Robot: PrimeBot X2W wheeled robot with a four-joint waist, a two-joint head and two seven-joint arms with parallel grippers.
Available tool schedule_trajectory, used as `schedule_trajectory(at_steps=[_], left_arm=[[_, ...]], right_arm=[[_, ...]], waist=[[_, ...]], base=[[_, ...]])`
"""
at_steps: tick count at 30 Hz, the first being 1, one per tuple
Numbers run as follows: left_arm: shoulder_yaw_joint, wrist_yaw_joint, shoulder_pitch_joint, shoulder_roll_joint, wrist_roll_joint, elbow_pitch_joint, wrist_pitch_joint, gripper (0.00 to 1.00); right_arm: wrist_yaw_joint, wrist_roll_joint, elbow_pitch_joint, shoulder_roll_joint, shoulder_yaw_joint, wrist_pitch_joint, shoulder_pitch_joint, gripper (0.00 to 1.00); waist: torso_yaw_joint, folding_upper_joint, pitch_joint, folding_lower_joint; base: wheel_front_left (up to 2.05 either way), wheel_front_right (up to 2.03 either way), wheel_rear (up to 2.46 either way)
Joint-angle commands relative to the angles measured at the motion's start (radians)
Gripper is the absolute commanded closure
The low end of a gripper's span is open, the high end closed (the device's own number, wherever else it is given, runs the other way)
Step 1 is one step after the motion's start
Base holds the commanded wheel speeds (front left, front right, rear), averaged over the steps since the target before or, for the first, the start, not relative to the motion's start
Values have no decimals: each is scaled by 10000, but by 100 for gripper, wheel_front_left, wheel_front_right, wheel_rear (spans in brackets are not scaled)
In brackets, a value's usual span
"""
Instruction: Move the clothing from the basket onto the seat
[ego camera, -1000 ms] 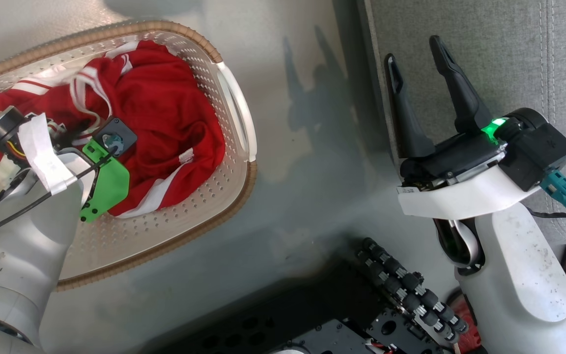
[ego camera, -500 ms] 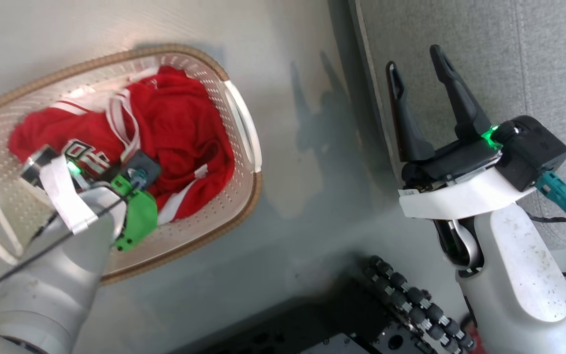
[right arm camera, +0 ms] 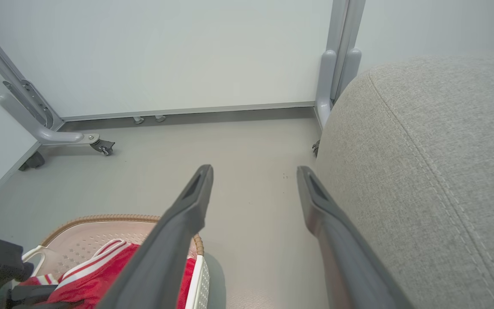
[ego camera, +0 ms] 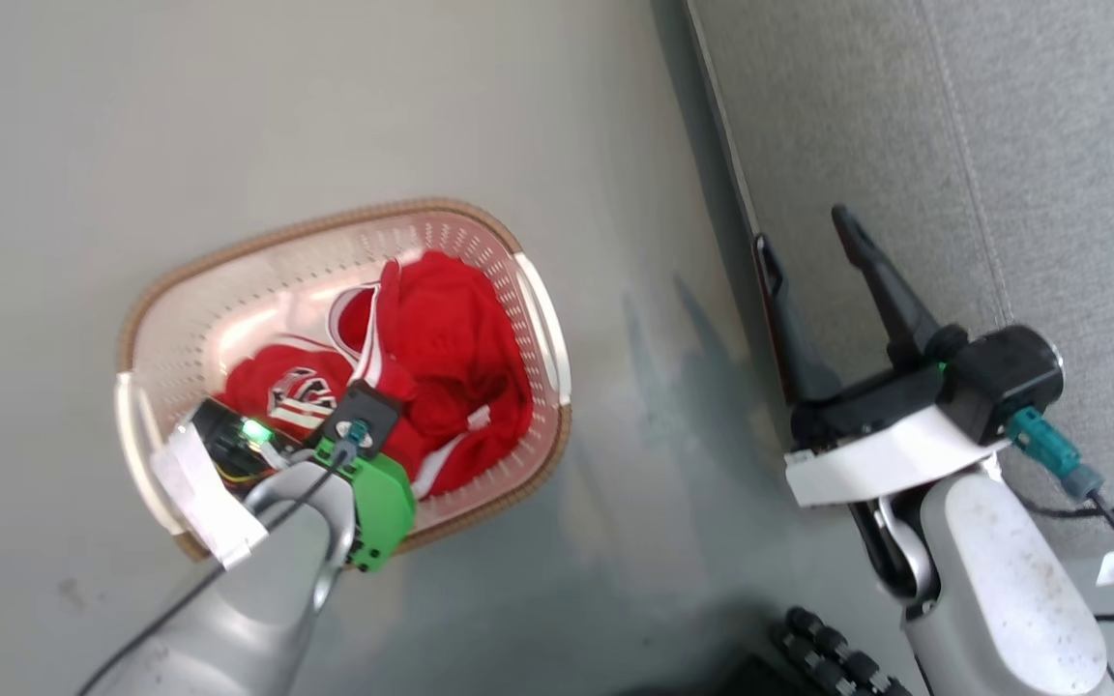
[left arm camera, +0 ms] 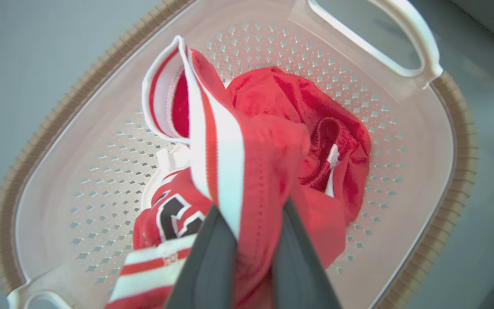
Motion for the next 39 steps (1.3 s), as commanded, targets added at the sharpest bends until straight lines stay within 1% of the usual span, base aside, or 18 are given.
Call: schedule_trajectory(at_steps=[1, 3, 7, 14, 20, 25, 31, 39], left_arm=[[137, 140, 457, -56, -154, -427, -27, 100], [512, 227, 935, -60, -449, -1179, -24, 100], [1109, 396, 1902, -20, -697, -2634, -21, 100], [1897, 481, 3375, -124, -618, -4621, -21, 100], [2384, 477, 4262, -219, -330, -5852, -21, 100], [2683, 464, 4624, -318, -108, -6531, -23, 100], [3073, 591, 4871, -381, 168, -7575, -24, 100], [3143, 306, 5016, -495, 402, -8563, -22, 100]], right_arm=[[-3, -116, 119, -48, 12, -53, 326, 0], [-3, -211, 222, -48, 73, -53, 553, 0], [-3, -345, 414, -53, 111, -51, 1089, 0], [-3, -413, 687, -50, 164, -53, 2006, 0], [-3, -439, 820, -48, 313, -53, 2612, 0], [-3, -461, 858, -49, 412, -51, 2924, 0], [-3, -487, 884, -47, 525, -53, 3137, 0], [-3, -505, 795, -44, 662, -51, 3310, 0]], waist=[[1014, 0, -1791, 0], [1163, 0, -2280, 0], [1364, 0, -3199, 0], [1505, 0, -4645, 0], [1478, 0, -5594, 0], [1426, 0, -6090, 0], [1370, 0, -6400, 0], [1402, 0, -6587, 0]], base=[[0, 0, 0], [0, 0, 0], [0, 0, 0], [0, 0, 0], [0, 0, 0], [0, 0, 0], [0, 0, 0], [0, 0, 0]])
